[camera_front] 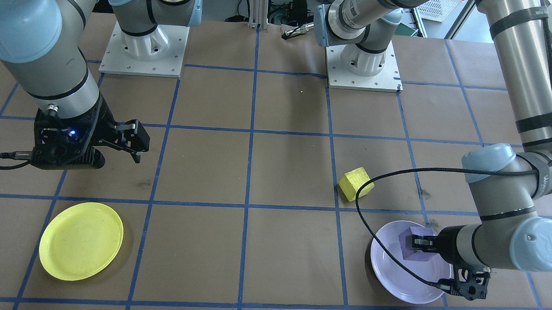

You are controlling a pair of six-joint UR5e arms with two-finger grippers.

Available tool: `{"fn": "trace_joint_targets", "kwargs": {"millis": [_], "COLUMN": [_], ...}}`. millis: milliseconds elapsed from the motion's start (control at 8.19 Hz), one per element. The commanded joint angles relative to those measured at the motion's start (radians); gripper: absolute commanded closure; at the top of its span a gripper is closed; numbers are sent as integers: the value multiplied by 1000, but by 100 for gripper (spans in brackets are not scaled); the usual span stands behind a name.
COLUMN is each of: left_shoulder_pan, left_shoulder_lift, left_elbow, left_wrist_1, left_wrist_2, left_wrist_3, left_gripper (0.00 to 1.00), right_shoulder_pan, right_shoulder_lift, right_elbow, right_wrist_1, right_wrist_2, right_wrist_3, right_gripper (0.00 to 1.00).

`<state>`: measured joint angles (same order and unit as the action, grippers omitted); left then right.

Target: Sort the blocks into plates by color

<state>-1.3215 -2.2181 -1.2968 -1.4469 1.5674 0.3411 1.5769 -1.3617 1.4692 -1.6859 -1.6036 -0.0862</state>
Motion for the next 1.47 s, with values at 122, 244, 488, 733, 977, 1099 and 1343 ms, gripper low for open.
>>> {"fn": "trace_joint_targets", "kwargs": {"millis": [122,244,488,733,977,1099,1343], "left_shoulder_pan": [5,5,-2,-30,-106,-126,-123], "left_shoulder_lift": [-12,-9,11,102,198,218,302], "left_elbow": [-1,-1,1,-5,-27,-106,-365], "left_wrist_1": [75,74,71,-16,-20,-10,200], "left_wrist_2": [0,0,-1,-7,-12,-33,-44], "left_wrist_3": [-1,-1,-2,-25,-158,-316,-506], "left_gripper": [12,5,1,1,1,1,1], "right_shoulder_pan": [0,0,0,0,-2,-2,0], "right_shoulder_lift": [-1,-1,1,-1,-1,-1,0], "right_elbow": [0,0,0,0,0,0,0], "right_wrist_1": [-30,-35,-35,-35,-35,-37,-37], "right_wrist_2": [4,4,4,4,4,4,4], "right_wrist_3": [-10,-10,-17,-15,-17,-15,-17], "right_gripper": [0,0,0,0,0,0,0]}}
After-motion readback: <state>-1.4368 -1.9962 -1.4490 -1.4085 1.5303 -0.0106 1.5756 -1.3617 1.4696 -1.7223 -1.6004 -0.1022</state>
